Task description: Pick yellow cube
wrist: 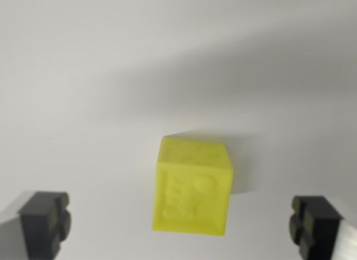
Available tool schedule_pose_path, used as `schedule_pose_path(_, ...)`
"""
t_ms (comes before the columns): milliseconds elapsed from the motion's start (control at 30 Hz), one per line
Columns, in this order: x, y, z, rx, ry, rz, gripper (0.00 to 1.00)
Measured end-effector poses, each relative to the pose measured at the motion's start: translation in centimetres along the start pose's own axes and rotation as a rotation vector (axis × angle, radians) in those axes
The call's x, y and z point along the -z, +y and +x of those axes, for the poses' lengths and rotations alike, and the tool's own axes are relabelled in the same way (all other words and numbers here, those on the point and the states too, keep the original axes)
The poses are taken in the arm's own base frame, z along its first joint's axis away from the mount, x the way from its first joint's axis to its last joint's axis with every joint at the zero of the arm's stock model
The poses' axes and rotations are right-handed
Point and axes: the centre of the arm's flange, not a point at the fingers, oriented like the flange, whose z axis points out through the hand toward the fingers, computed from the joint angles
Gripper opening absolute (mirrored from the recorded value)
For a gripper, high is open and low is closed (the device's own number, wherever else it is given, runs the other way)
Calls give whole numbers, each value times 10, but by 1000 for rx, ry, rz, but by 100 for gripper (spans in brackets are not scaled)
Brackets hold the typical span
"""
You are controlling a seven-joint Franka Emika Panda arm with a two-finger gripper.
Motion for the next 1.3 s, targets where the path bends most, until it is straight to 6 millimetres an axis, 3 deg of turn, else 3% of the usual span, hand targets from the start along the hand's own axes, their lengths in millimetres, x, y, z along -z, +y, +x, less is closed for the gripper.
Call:
schedule_pose_path(833, -62, 33, -24, -40, -3, -10, 100)
schedule_pose_path(1300, -76, 36, -27, -47, -3, -13, 100)
